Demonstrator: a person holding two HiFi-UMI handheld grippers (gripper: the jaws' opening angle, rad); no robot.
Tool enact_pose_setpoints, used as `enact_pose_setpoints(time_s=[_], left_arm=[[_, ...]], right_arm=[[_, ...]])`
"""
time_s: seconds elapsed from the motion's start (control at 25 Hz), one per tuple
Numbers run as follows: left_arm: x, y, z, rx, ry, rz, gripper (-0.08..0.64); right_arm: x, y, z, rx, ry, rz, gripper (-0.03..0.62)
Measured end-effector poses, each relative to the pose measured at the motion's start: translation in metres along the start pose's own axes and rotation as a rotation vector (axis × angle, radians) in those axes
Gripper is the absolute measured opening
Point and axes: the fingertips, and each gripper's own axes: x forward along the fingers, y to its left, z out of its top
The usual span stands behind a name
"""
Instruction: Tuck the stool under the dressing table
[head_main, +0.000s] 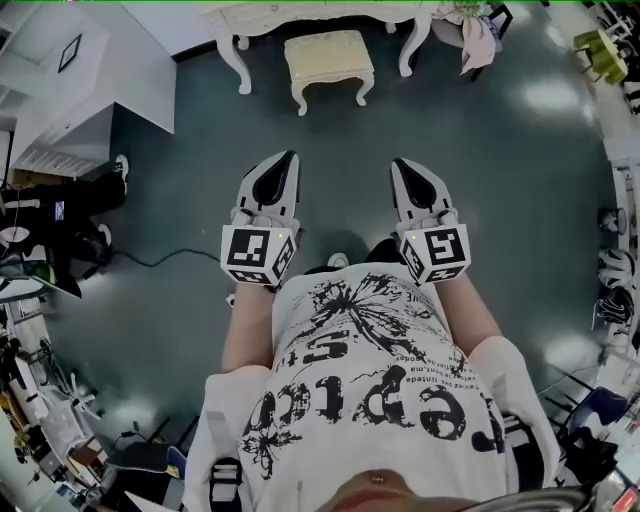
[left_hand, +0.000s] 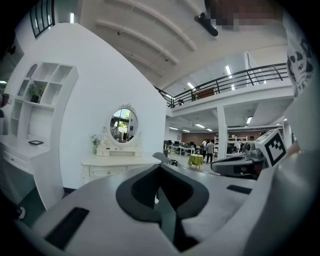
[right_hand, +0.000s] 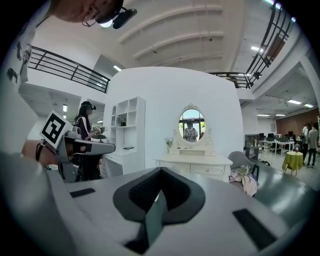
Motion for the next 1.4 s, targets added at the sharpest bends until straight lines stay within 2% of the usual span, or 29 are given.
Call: enact_pose_setpoints(time_s=[0.24,0.52,0.84,1.08,1.28,1.4], left_arm=[[0.023,0.016,-0.017,-0.019,0.038,0.019,0.02],[0.089,0.055,-0.025,-0.02,0.07,0.112,0.02],[0.221,0.107,-0.012,-0.035,0.108,0.189,0.02],[0.333,0.142,-0.016,-0.032,0.151,0.204,0.02],[0.393,0.165,-0.035,-0.025,0.204,0.213,0.02],[0.421,0.18,-0.056,-0.074,0.233,0.203,0.02]], right_arm=[[0.033,-0.017,-0.016,-0.011,0.047,0.003,0.018],[0.116,-0.065,-0.016,-0.014,0.048,0.066,0.018],[0.247,-0.158,-0.001,-0.028,0.095,0.152,0.018],[0.339,-0.238,0.005,-0.075,0.121,0.173,0.018],[0.394,-0.28,-0.013,-0.049,0.176,0.174,0.018],[0.423,-0.293,-0.035,-0.03,0.225,0.17,0.018]])
